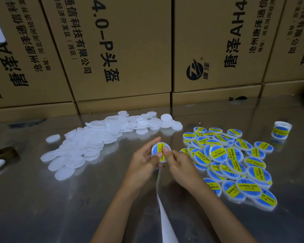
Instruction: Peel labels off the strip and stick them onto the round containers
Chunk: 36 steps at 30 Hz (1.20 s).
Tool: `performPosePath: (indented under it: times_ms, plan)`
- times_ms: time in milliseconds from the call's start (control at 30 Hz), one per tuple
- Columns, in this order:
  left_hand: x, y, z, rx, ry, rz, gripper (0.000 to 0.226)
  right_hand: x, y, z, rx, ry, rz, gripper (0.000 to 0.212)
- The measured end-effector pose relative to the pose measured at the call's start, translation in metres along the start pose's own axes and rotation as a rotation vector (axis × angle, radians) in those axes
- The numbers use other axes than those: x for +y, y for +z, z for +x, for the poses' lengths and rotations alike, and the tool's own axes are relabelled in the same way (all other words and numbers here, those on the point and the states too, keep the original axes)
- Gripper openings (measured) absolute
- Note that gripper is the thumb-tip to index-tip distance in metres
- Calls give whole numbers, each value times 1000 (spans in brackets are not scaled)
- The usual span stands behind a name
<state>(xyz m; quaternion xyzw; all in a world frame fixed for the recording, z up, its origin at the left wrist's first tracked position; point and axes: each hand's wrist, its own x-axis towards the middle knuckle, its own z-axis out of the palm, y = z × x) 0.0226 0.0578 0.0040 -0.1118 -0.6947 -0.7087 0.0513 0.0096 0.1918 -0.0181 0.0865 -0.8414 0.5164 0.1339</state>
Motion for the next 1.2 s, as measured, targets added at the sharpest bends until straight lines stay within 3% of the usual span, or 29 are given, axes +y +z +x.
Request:
performPosePath:
  times_ms: [133, 433, 533, 600, 800, 933, 1067, 1200]
  plan:
    - [-5, 3, 0, -36, 6, -9, 57, 4, 1, 2, 8, 70, -21, 44]
    - [-4, -5, 3, 259, 37, -49, 13, -1, 3, -1, -173, 42, 89, 48]
    - [-4, -5, 3, 305, 22, -43, 19, -3, 3, -1, -209, 75, 166, 47]
    - [-2, -6, 3, 325, 16, -69, 23, -5, 0, -1, -166, 151, 235, 47]
    - [-9, -19, 9, 459, -12, -94, 27, 5, -29, 10, 204, 504, 689, 38]
    - [-23, -31, 15, 543, -82, -48, 30, 17, -50, 15, 321, 618, 959, 33]
    - [-38, -39, 20, 559, -130, 15, 31, 23, -56, 16, 340, 628, 1087, 21]
    - [-51, -41, 22, 518, -165, 116, 29, 24, -57, 15, 265, 624, 1110, 24]
